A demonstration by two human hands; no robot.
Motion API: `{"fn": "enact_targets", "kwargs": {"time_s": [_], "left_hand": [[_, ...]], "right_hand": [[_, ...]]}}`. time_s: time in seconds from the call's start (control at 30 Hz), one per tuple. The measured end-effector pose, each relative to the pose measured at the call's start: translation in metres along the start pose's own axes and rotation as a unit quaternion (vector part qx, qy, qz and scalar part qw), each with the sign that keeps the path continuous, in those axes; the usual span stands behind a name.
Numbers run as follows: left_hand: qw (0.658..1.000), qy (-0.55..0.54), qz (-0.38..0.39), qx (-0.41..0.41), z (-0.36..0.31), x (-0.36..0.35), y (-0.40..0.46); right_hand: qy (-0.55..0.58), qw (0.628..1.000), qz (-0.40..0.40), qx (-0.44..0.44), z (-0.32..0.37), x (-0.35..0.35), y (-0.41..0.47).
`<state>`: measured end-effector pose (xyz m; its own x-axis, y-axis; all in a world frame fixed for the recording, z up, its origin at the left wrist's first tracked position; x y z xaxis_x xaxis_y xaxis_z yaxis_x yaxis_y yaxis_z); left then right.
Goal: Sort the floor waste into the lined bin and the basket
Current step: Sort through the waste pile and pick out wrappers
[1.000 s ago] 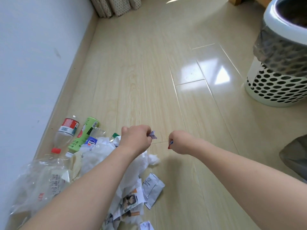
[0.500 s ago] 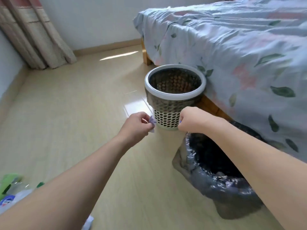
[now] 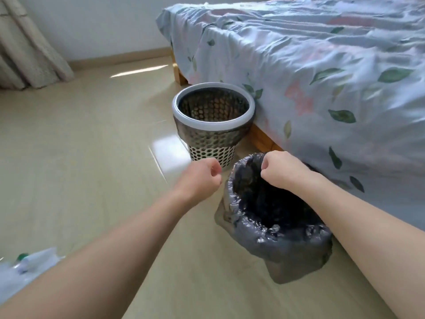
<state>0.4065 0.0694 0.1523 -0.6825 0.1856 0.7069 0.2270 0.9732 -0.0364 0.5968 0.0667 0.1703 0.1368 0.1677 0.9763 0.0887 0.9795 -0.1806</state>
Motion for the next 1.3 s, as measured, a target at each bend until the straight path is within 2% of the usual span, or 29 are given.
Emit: {"fn": "enact_targets", "kwargs": {"time_s": [0.13,0.3,0.37,0.47,0.63,0.73,0.83,0.97,1.13,1.3], "left_hand": [[0.993,0.057,-0.06,0.079,0.077,0.092,-0.034],[0.962,0.112,-0.113,0.222,0.185,0.189,-0.137],[0.943,0.113,-0.131,0.284,0.222,0.205,-0.192],[0.93,0.092,-0.113,0.337,0.256,0.189,-0.259],[0.933,0.083,0.02,0.35,0.279,0.098,-0.313],[0.922,0.16,0.113,0.333,0.288,0.042,-0.324],[0.901,0.223,0.171,0.33,0.297,0.008,-0.329],[0.898,0.249,0.164,0.323,0.308,-0.008,-0.325],[0.906,0.199,0.122,0.352,0.316,-0.008,-0.316],[0.901,0.212,0.127,0.356,0.312,-0.009,-0.302]], "right_hand": [[0.037,0.99,-0.006,0.138,0.126,-0.012,0.0],[0.047,0.945,0.089,0.31,0.308,-0.077,-0.04],[0.012,0.914,0.125,0.387,0.367,-0.114,-0.07],[-0.05,0.873,0.173,0.454,0.411,-0.171,-0.102],[-0.136,0.842,0.24,0.463,0.415,-0.258,-0.124],[-0.164,0.826,0.25,0.478,0.407,-0.292,-0.13],[-0.162,0.824,0.229,0.493,0.399,-0.316,-0.134],[-0.177,0.827,0.242,0.476,0.391,-0.323,-0.129],[-0.232,0.807,0.259,0.478,0.374,-0.316,-0.122],[-0.222,0.824,0.276,0.443,0.352,-0.283,-0.108]]}}
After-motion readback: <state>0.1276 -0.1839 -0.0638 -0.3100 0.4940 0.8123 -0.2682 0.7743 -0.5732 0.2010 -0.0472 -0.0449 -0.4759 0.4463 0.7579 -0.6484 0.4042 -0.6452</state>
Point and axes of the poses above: each hand's wrist, its own y-axis towards the middle knuckle, its own x-axis out of the back of the hand, z = x × y, the point moved 6 cm from there along y, towards the middle knuckle, and after that the axes turned 6 degrees about -y, right-handed, at the moved point
